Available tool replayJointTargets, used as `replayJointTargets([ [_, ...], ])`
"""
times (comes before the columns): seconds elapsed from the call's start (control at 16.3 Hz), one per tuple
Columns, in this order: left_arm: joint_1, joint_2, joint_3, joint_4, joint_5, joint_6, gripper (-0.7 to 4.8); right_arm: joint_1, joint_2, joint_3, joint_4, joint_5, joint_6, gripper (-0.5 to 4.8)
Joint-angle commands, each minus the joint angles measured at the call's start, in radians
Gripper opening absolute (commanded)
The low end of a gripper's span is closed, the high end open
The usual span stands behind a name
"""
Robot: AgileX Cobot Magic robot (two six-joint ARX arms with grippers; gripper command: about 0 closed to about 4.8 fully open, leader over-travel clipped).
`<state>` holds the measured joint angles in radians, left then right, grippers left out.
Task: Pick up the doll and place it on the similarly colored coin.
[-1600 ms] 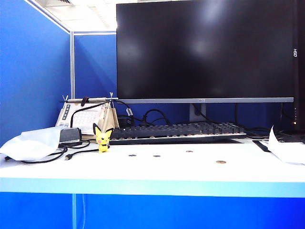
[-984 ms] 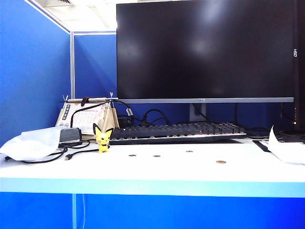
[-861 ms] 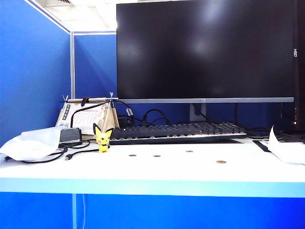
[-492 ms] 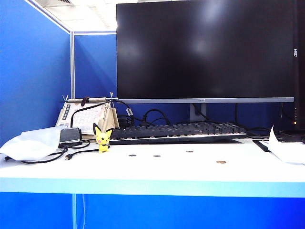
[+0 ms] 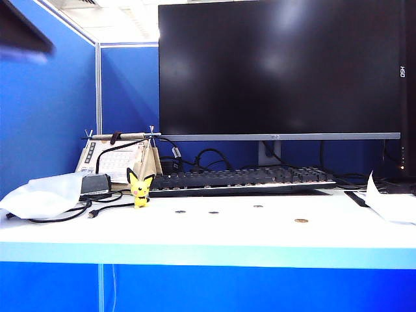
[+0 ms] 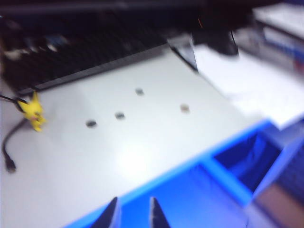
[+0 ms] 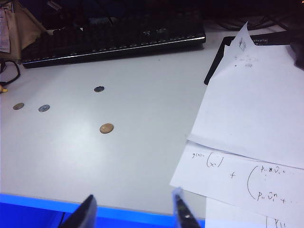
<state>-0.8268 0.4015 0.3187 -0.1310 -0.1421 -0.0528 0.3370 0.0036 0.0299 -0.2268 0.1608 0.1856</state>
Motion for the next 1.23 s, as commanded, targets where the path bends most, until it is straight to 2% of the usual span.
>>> replayJointTargets([
  [0.06,0.002,0.069,0.006,0.041,-0.218,0.019,0.91,0.002,-0.001,-0.005,-0.001,-0.004,-0.002,2.11],
  [0.12,0.003,0.097,0.006,0.062,-0.364,0.02,0.91,0.002,-0.001,-0.005,-0.002,-0.004,-0.002,2.11],
  [0.18,0.006,0.115,0.006,0.105,-0.459,0.032,0.88,0.002,-0.001,-0.005,-0.001,-0.004,-0.002,2.11],
  [0.25,0.026,0.122,0.006,0.144,-0.452,0.056,0.88,0.002,-0.001,-0.005,-0.001,-0.004,-0.002,2.11],
  [0.37,0.101,0.14,0.006,0.216,-0.365,0.062,0.88,0.002,-0.001,-0.005,-0.001,-0.004,-0.002,2.11],
  [0.43,0.191,0.164,0.006,0.262,-0.299,0.06,0.89,0.002,-0.001,-0.005,-0.002,-0.004,-0.002,2.11],
  [0.62,0.46,0.269,0.006,0.342,0.085,0.064,0.89,0.002,-0.001,-0.005,-0.002,-0.005,-0.002,2.11],
  [0.74,0.622,0.412,0.006,0.372,0.327,0.06,0.89,0.002,-0.001,-0.005,-0.001,-0.004,-0.002,2.11],
  [0.86,0.649,0.487,0.006,0.373,0.348,0.022,0.89,0.001,-0.001,-0.005,-0.002,-0.005,-0.002,2.11],
  [0.98,0.647,0.492,0.006,0.381,0.358,-0.009,0.89,0.001,-0.001,-0.005,-0.001,-0.004,-0.002,2.11],
  [1.11,0.647,0.492,0.006,0.442,0.435,-0.075,0.89,0.002,-0.001,-0.005,-0.001,-0.005,-0.002,2.11],
  [1.23,0.647,0.493,0.006,0.439,0.438,-0.094,0.89,0.001,-0.001,-0.005,-0.001,-0.005,-0.002,2.11],
])
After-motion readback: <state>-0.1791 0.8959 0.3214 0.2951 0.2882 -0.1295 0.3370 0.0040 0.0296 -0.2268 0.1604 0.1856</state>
